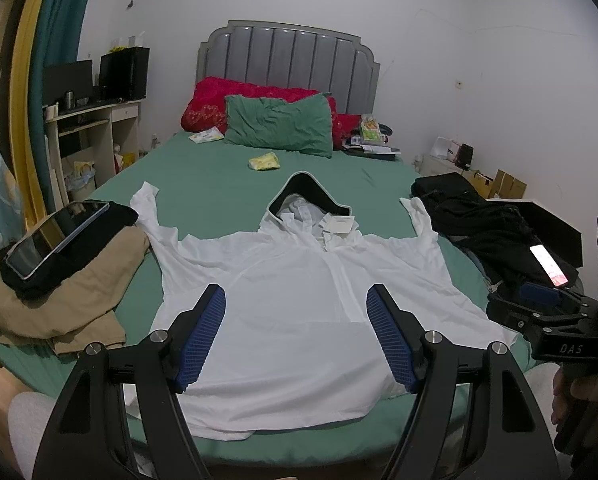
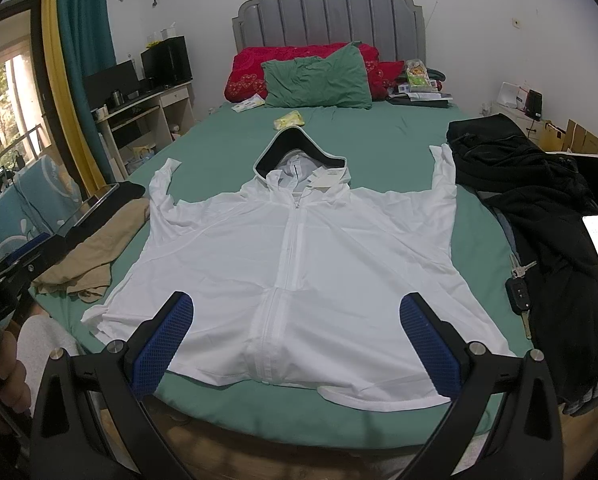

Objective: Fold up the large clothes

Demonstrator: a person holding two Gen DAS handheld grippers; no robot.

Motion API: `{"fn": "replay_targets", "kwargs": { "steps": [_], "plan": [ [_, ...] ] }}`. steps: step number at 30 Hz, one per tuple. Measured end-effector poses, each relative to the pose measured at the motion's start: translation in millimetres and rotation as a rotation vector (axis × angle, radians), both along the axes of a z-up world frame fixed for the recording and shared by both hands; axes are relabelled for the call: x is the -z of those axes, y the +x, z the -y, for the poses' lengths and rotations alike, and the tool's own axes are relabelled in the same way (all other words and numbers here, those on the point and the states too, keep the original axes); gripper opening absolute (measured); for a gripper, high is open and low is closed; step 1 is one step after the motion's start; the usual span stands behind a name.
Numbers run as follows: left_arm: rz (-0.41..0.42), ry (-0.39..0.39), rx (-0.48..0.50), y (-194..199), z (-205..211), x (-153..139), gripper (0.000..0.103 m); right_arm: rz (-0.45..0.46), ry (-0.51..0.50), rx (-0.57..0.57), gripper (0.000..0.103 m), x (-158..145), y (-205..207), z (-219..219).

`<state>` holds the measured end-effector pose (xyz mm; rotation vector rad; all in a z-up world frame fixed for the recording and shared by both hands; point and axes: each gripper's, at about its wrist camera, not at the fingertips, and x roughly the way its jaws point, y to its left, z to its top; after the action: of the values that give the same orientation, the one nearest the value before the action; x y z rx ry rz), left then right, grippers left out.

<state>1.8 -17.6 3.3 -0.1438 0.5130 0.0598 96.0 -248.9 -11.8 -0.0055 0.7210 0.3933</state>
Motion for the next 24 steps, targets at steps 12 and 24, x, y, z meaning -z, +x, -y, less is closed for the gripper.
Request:
{"fn": "replay_targets", "kwargs": {
  "steps": [12,24],
  "plan": [
    [-0.001,0.001,-0.001,1.8,0.0,1.0,0.076,0.001,0.001,0.000,0.102,-0.4,-0.2,-0.2],
    [-0.001,0.000,0.000,1.7,-0.5,1.0,0.076,0.000,0.002,0.000,0.102,-0.4,0.0,1.0]
  ]
}}
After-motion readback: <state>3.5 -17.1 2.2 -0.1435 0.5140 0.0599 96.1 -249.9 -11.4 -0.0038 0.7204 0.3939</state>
